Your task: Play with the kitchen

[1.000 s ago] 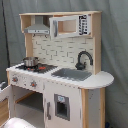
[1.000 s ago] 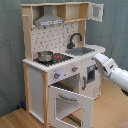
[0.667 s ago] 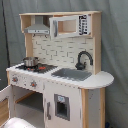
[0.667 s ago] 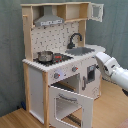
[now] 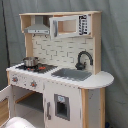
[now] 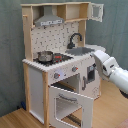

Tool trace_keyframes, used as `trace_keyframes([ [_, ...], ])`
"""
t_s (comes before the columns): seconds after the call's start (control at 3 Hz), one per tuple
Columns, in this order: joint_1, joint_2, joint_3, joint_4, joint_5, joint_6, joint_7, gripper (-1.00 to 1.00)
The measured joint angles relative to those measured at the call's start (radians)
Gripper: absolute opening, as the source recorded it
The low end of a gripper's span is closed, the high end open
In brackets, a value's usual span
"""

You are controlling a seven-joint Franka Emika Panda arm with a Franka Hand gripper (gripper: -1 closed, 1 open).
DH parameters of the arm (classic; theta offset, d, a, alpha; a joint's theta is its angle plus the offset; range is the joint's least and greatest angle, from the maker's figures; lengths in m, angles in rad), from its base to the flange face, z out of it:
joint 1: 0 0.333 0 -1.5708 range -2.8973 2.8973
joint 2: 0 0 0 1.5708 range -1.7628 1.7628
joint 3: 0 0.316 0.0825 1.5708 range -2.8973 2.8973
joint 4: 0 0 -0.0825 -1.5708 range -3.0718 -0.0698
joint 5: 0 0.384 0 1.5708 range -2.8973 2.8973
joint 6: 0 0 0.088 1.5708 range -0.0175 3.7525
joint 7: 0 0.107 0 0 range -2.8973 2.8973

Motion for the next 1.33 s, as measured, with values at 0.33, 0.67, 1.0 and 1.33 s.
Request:
trace_keyframes([
  [0.33,-0.063,0.000,0.028,0.087,0.000,0.017,0.043,1.00],
  [0.67,-0.123,0.000,0.059,0.177,0.000,0.019,0.087,1.00],
  [1.0,-0.183,-0.001,0.083,0.269,0.000,0.019,0.126,1.00],
  [1.33,-0.235,-0.001,0.101,0.347,0.000,0.018,0.181,1.00],
])
